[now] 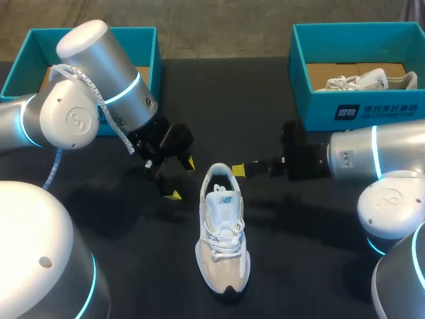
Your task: Take the shoe out of the shoebox, open the shoe tongue, remove and reinsert the insole, then place the shoe into the shoebox
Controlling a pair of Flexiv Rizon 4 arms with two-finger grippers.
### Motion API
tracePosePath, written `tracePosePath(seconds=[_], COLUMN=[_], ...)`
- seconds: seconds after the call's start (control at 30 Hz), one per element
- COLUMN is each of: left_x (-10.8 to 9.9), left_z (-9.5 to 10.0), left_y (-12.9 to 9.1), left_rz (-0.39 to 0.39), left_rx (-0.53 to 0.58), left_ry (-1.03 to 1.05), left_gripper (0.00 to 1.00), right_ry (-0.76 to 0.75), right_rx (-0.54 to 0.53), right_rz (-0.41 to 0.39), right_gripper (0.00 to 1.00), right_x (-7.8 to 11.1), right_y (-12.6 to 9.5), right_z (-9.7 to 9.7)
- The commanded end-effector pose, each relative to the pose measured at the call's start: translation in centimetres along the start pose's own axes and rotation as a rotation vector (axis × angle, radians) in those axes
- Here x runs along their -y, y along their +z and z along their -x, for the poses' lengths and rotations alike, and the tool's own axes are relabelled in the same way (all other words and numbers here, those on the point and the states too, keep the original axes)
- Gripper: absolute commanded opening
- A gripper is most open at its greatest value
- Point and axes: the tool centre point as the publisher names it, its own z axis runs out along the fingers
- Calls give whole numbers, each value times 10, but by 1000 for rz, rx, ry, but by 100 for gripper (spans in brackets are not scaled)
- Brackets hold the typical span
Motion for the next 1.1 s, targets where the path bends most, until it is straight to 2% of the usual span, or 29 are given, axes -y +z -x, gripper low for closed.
tracePosePath(seconds=[0.03,0.23,0.3,0.63,0.7,0.73,0.87,1.1], left_x=[0,0,0,0,0,-1,-7,-23], left_z=[0,0,0,0,0,-1,-5,-7], left_y=[0,0,0,0,-5,-9,-25,-49], left_rz=[3,3,3,3,9,12,40,83], left_rx=[0,0,0,0,-2,-2,-8,-14], left_ry=[0,0,0,0,-5,-6,36,123], left_gripper=[100,100,100,100,100,100,100,100], right_ry=[6,-11,-19,-19,-9,15,24,31], right_rx=[93,179,166,166,178,234,296,378], right_rz=[-62,-115,-141,-141,-148,-156,-159,-165], right_gripper=[98,100,100,100,100,100,100,100], right_x=[-5,-9,-10,-10,-10,-9,-8,-9], right_y=[-21,-34,-39,-39,-34,-34,-36,-31], right_z=[-9,-14,-16,-16,-17,-17,-20,-28])
